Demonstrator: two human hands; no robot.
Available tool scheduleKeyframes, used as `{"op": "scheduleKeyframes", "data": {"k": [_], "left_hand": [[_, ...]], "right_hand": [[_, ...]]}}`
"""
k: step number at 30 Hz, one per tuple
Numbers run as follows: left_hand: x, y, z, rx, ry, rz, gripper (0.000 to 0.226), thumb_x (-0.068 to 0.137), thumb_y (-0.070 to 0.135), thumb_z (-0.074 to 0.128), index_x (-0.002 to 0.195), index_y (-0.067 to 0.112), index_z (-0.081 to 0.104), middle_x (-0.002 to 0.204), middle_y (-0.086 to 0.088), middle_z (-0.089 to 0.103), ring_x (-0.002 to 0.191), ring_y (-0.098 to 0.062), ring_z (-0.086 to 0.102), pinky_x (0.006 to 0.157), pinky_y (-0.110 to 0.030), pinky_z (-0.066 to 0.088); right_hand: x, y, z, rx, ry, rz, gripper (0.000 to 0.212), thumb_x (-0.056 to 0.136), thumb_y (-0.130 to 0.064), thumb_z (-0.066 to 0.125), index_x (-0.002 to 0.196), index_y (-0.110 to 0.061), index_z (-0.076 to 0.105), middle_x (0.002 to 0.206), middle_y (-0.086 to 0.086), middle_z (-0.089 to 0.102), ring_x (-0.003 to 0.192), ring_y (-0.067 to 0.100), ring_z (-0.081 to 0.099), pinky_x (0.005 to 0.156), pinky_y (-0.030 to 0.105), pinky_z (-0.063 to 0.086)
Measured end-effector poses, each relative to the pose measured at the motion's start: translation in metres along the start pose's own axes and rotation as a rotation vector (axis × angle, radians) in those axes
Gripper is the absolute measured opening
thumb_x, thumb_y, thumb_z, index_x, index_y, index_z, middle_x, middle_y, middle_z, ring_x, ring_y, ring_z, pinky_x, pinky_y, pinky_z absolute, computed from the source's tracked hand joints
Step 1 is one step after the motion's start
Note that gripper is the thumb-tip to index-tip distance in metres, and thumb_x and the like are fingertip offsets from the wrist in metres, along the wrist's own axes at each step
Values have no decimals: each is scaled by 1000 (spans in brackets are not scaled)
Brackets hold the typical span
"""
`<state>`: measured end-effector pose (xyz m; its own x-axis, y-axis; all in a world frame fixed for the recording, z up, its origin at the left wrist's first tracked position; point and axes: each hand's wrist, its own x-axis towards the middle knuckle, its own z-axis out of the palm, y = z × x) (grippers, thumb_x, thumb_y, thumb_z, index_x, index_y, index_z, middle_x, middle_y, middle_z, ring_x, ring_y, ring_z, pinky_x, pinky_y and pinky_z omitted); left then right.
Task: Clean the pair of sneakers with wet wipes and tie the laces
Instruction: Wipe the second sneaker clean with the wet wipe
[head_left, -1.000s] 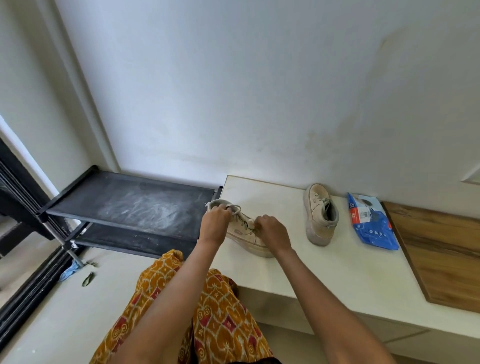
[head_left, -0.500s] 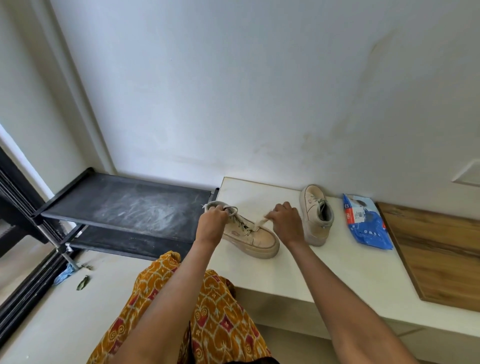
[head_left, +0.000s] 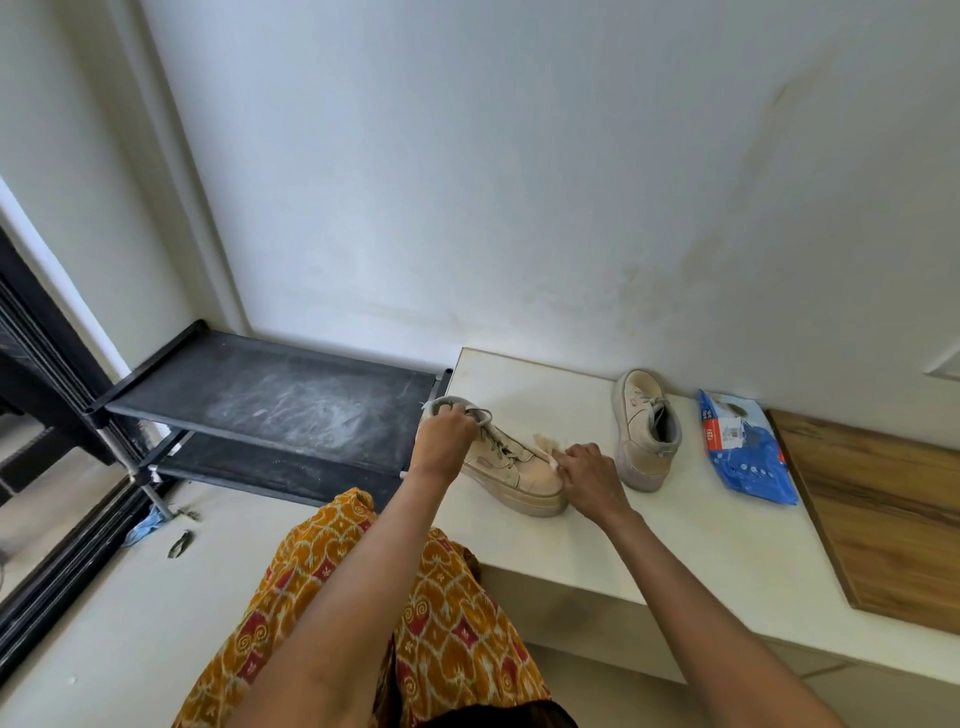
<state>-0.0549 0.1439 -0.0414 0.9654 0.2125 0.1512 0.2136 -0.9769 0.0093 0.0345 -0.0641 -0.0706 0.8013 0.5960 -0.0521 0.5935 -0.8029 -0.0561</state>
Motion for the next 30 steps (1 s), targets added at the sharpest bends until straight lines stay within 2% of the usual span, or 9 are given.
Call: {"op": "scheduleKeyframes", "data": {"k": [3, 6, 12, 15, 18, 24, 28, 30], "left_hand": [[-3, 6, -6, 31, -23, -6, 23, 89, 3, 57, 112, 4, 62, 117, -11, 59, 100, -23, 61, 74, -31, 57], [-5, 8, -6, 31, -50, -46, 20, 88, 3, 59, 107, 4, 64, 112, -10, 61, 95, -23, 62, 71, -32, 57], [-16, 16, -10, 61, -53, -76, 25, 89, 5, 58, 113, 3, 61, 117, -14, 61, 97, -23, 62, 75, -29, 56], [-22, 21, -12, 131, -62, -91, 27, 91, 4, 55, 117, 2, 58, 120, -21, 60, 94, -24, 65, 70, -28, 55], [-24, 25, -14, 136, -52, -91, 24, 92, 7, 56, 115, 6, 61, 116, -18, 63, 88, -20, 67, 67, -24, 54], [-22, 30, -13, -15, -18, -173, 26, 87, 3, 61, 113, 4, 59, 115, -13, 62, 98, -21, 62, 70, -26, 54], [-22, 31, -6, -80, -47, -212, 24, 74, 3, 75, 96, 8, 68, 95, -5, 66, 85, -15, 63, 55, -22, 55], [-21, 31, -4, -84, -48, -226, 25, 72, 2, 76, 95, 8, 68, 95, -5, 66, 86, -15, 63, 54, -22, 55]], "right_hand": [[-16, 1, 5, 32, 138, 70, 29, 97, -26, 43, 115, -18, 65, 109, 4, 66, 108, 26, 50, 82, 35, 40], [-31, -6, 8, 179, 267, 253, 25, 94, -28, 52, 102, -15, 72, 95, 9, 71, 95, 28, 56, 74, 36, 41], [-34, -32, 14, 395, 291, 600, 25, 96, -28, 50, 110, -16, 66, 107, 9, 67, 105, 29, 53, 83, 37, 39], [-28, -38, 17, 528, 321, 746, 24, 97, -27, 48, 107, -14, 65, 109, 11, 66, 109, 31, 50, 86, 38, 37], [-28, -41, 23, 733, 327, 914, 25, 98, -26, 46, 110, -13, 64, 114, 14, 64, 112, 33, 48, 89, 39, 35], [-18, -52, 35, 944, 423, 977, 24, 96, -20, 48, 107, -8, 65, 110, 20, 65, 107, 38, 54, 87, 44, 46], [-11, -58, 38, 970, 484, 1024, 22, 95, -17, 48, 105, -9, 67, 107, 22, 65, 105, 40, 55, 84, 45, 48], [-9, -63, 40, 985, 506, 1057, 20, 94, -16, 49, 103, -9, 66, 106, 23, 64, 105, 40, 54, 85, 46, 47]]}}
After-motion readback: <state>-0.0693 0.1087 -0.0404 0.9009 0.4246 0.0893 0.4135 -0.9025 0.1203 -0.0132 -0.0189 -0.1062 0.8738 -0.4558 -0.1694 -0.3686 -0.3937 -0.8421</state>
